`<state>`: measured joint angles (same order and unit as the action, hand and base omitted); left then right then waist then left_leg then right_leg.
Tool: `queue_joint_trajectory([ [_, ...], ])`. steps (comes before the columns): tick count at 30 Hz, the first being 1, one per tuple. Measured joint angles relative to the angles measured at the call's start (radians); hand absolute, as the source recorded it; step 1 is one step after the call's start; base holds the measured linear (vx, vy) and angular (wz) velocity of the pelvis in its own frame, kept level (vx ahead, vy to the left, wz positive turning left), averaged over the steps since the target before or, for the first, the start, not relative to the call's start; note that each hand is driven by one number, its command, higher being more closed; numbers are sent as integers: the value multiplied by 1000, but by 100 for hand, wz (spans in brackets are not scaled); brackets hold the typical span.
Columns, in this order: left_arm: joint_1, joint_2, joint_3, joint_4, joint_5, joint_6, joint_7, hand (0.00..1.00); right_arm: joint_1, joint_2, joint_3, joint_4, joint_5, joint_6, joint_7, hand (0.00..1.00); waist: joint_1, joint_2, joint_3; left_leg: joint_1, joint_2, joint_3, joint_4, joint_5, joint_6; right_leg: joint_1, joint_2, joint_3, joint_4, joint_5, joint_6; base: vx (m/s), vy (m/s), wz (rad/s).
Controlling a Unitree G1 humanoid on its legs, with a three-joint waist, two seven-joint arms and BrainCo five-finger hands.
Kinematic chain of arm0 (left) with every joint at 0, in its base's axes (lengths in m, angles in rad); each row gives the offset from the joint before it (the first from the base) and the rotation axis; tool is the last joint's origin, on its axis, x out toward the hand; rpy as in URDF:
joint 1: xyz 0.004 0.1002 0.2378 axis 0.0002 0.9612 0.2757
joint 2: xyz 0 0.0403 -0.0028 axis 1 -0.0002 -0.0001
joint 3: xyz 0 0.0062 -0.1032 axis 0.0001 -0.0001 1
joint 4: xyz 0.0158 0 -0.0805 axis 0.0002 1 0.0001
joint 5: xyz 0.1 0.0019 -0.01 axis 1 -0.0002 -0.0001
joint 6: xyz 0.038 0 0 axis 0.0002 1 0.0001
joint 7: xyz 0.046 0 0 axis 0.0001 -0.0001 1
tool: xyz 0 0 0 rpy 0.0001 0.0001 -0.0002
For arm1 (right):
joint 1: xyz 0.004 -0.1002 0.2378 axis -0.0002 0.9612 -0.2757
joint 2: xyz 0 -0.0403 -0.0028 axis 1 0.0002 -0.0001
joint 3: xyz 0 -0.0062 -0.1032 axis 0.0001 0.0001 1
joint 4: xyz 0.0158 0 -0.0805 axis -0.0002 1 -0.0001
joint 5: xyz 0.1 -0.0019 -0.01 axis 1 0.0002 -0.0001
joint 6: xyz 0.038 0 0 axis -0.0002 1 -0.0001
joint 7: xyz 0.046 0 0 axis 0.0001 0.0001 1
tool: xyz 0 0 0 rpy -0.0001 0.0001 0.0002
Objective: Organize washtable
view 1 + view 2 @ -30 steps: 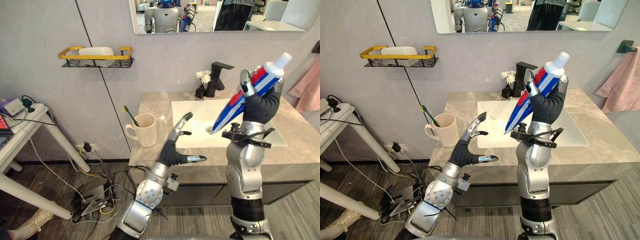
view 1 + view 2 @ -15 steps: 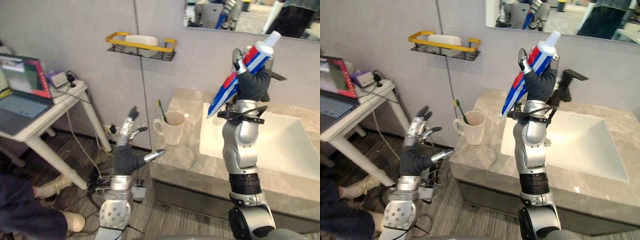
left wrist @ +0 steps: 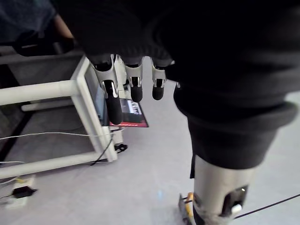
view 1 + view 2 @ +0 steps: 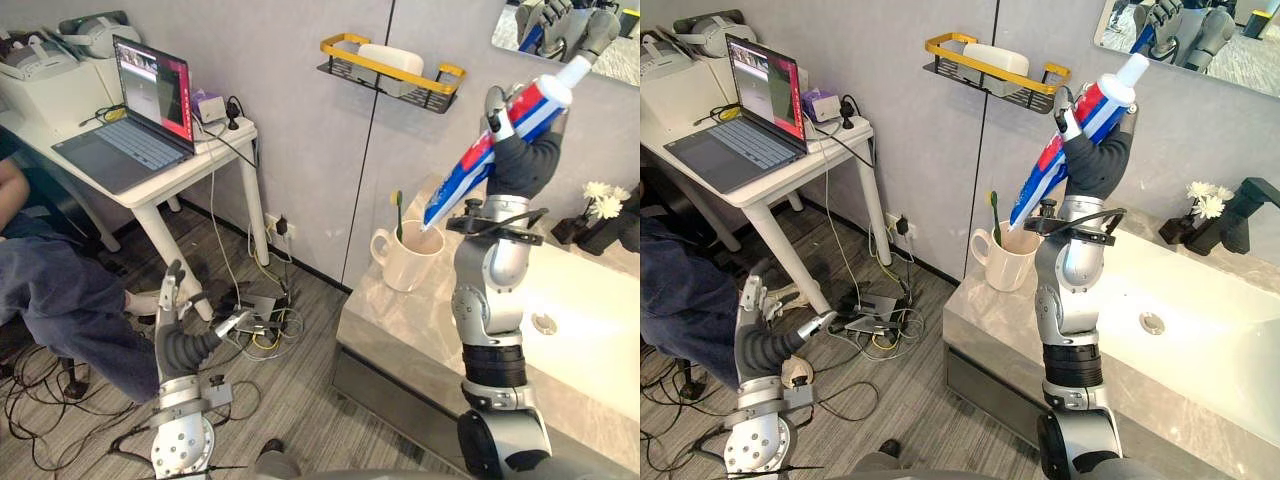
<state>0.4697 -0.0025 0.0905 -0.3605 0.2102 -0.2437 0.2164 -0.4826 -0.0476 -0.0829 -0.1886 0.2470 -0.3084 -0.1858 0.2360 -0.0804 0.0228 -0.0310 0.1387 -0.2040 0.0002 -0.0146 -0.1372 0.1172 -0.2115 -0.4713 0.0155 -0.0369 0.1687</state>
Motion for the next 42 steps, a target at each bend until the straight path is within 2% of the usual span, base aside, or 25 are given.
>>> queue_joint_trajectory([
  [7,-4,-6,1,181,38,9,-62,0,61,-1,-14,-78,-3,-5,33,100,-2,-3,7,-5,0,3,-1,3,0,-7,0,3,1,-1,0,-7,-2,-1],
  [14,-6,-33,36,346,34,32,-65,0,104,-2,-21,-179,-3,-20,38,100,-3,-4,7,-14,2,29,-3,3,0,-37,-3,27,3,0,0,10,2,-10],
  [19,-6,-63,80,455,-34,43,-79,0,175,-2,-9,-277,-15,-40,35,100,-3,-5,7,-32,3,48,-3,3,-1,-63,-6,33,3,2,0,3,1,-8],
  [26,-5,-90,119,534,-123,43,-83,0,227,-2,23,-359,-55,-40,32,100,-1,-6,5,-69,1,54,1,2,-1,-92,-9,26,2,4,3,5,-1,1],
  [36,-29,-92,149,679,-138,42,-82,0,255,-5,27,-356,-104,-39,11,100,-1,5,-15,-88,-3,53,2,3,-1,-105,-13,12,1,4,3,5,-1,2],
  [42,-39,-90,186,817,-138,43,-81,0,253,-43,54,-198,-141,-28,9,100,-3,12,-36,-77,-3,58,0,3,-1,-102,-13,26,2,4,3,-10,-3,-3],
])
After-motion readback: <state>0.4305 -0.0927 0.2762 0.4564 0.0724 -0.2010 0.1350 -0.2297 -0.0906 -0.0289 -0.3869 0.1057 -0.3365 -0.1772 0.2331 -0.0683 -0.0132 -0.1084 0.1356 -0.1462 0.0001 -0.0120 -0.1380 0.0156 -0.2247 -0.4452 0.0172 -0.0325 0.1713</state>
